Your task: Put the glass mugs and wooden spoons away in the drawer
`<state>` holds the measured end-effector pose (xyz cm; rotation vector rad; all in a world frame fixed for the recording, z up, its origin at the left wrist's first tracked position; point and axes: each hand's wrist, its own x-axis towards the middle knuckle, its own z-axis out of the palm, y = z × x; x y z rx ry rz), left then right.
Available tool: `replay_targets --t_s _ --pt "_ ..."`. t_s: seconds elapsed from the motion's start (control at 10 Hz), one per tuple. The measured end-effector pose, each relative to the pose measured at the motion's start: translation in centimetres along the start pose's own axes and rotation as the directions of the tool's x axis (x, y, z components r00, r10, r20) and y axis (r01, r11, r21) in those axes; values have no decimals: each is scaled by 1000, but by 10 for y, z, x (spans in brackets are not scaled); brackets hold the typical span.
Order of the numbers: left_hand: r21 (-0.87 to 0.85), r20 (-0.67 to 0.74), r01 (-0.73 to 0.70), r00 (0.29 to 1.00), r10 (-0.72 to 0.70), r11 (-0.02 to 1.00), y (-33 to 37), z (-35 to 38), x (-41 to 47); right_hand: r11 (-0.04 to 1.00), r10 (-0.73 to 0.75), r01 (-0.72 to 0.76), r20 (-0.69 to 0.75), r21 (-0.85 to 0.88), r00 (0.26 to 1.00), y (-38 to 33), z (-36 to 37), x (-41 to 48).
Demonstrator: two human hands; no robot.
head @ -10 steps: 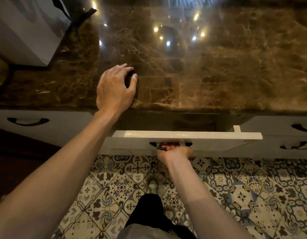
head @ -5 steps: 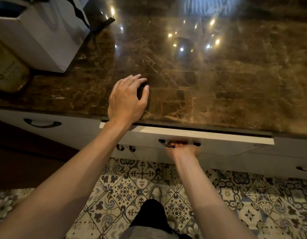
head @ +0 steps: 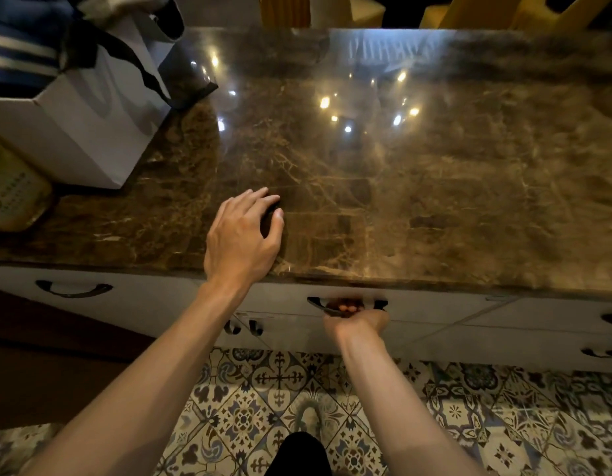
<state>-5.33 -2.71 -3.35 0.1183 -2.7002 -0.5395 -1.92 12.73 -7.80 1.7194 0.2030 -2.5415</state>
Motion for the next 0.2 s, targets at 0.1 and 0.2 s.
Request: replay_targets --t_s 0.1,0.2 --pt "2 -12 -7 1000 7 1000 0 1 2 996 11 -12 -7 -91 1000 -9 -11 -4" --pt "7 -37 -3 999 3 1000 -3 1 0 974 56 -68 -61 -214 997 -35 -31 -21"
